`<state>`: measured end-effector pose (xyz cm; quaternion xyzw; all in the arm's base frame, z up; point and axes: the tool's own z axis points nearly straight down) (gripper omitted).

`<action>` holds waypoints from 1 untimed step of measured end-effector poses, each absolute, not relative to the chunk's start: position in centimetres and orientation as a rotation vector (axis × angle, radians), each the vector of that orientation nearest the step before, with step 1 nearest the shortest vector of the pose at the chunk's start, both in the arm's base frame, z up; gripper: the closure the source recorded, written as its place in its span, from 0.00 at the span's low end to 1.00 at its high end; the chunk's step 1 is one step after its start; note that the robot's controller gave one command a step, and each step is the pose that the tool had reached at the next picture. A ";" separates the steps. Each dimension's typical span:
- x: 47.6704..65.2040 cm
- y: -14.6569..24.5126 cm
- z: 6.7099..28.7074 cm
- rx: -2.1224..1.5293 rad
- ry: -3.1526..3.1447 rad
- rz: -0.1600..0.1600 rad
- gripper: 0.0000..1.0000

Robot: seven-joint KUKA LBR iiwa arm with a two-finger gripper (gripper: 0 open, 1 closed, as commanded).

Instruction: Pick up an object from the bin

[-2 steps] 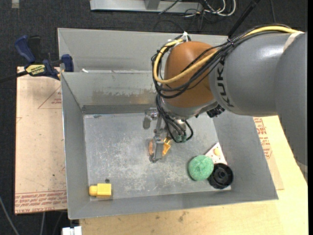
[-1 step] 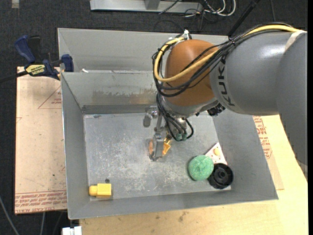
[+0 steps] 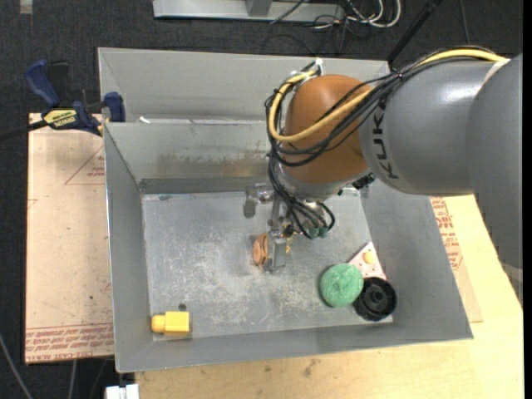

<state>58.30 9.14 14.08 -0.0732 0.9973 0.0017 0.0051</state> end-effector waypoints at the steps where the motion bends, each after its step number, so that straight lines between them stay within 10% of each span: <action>1: 57.0 5.5 10.5 -0.453 3.108 0.001 0.00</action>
Offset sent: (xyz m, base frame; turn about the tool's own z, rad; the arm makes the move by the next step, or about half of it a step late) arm 0.0255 -0.0744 -0.0321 -0.0932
